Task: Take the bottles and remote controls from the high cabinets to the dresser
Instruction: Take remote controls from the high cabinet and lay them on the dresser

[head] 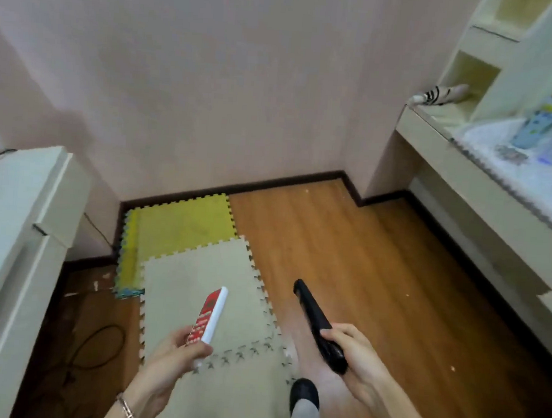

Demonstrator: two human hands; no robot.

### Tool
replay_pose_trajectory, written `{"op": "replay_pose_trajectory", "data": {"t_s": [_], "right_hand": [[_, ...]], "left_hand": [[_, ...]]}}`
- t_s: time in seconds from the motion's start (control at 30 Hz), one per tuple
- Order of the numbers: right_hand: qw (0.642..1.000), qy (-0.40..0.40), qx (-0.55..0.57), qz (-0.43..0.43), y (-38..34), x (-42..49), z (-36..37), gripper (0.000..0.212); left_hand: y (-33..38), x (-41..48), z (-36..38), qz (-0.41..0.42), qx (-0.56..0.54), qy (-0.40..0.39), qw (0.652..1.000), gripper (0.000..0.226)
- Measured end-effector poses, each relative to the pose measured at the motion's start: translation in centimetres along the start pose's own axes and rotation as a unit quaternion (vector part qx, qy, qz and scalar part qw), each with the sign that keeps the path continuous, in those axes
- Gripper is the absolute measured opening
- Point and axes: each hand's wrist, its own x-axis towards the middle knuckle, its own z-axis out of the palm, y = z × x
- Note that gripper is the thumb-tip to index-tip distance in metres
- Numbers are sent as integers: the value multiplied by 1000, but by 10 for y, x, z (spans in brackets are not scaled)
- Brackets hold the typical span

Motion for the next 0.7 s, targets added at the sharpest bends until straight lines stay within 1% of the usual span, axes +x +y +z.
{"op": "replay_pose_trajectory", "data": {"t_s": [0.07, 0.13, 0.2, 0.27, 0.43, 0.53, 0.63, 0.7], "right_hand": [[999, 24, -44, -4, -10, 24, -26, 28], [995, 30, -94, -15, -26, 50, -54, 47], [989, 40, -142, -32, -46, 72, -84, 58], [983, 54, -169, -38, -66, 86, -112, 62], [981, 105, -159, -21, -103, 109, -179, 65], [981, 154, -120, -22, -120, 129, -212, 68], [974, 200, -97, -37, -137, 154, -251, 69], [965, 241, -93, -42, -148, 172, -281, 69]], "left_hand": [[17, 23, 39, 9, 33, 0, 999, 51], [33, 49, 77, 19, 53, 2, 998, 56], [49, 78, 116, 31, 87, 6, 996, 58], [66, 102, 153, 53, 136, -10, 989, 56], [110, 145, 241, 98, 224, -81, 966, 37], [135, 175, 283, 109, 261, -102, 954, 37], [158, 218, 323, 109, 298, -116, 941, 32], [176, 253, 360, 108, 315, -129, 934, 39]]}}
